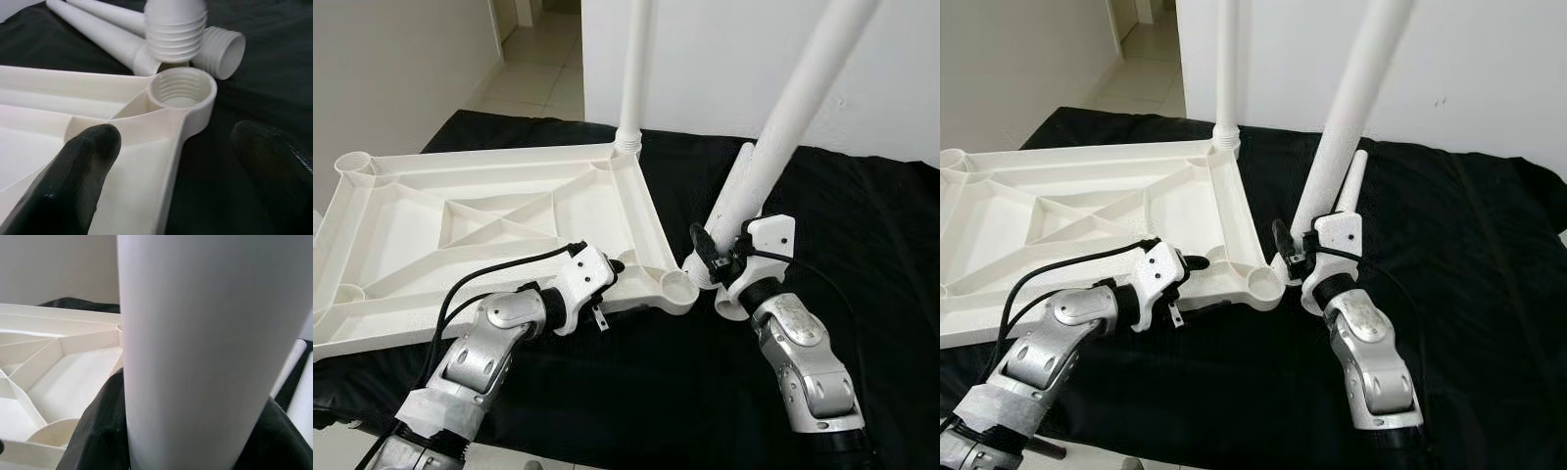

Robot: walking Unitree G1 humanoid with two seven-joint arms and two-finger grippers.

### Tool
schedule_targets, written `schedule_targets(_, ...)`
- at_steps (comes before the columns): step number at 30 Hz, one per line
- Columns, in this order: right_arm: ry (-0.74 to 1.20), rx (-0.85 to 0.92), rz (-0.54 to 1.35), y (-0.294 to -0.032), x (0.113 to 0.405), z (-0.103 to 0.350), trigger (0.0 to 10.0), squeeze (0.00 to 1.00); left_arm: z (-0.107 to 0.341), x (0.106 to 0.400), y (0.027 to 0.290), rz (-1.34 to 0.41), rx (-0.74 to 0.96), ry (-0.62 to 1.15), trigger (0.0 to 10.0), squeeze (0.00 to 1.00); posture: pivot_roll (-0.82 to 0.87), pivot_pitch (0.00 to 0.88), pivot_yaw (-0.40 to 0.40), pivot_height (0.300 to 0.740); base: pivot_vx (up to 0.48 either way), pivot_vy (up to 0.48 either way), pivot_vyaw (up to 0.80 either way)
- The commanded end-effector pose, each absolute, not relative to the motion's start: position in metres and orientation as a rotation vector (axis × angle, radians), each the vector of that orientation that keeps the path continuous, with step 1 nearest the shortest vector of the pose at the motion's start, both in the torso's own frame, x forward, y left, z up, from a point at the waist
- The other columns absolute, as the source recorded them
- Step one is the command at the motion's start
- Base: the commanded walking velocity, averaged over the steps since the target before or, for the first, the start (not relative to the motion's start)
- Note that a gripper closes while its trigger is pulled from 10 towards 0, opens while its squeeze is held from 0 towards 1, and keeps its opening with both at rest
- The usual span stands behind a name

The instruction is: Building children table

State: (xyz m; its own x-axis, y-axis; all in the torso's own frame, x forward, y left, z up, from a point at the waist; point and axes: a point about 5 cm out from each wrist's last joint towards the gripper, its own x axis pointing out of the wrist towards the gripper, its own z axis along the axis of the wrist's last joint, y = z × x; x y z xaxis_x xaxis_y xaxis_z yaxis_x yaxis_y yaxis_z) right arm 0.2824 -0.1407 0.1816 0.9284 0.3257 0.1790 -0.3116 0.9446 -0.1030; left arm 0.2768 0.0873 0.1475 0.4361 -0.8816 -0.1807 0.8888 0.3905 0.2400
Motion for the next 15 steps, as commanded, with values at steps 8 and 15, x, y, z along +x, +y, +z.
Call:
schedule_targets(8,-0.202,-0.105,0.413,-0.119,0.291,0.178,10.0,0.00,0.154,0.272,0.081,-1.079,0.212,0.035,10.0,0.00,-0.01,0.064,-0.035,0.740,0.000,0.000,0.00)
schedule_targets(15,-0.251,0.000,0.476,-0.114,0.285,0.186,10.0,0.00,0.157,0.268,0.080,-1.065,0.195,0.032,10.0,0.00,-0.01,0.063,-0.036,0.740,0.000,0.000,0.00)
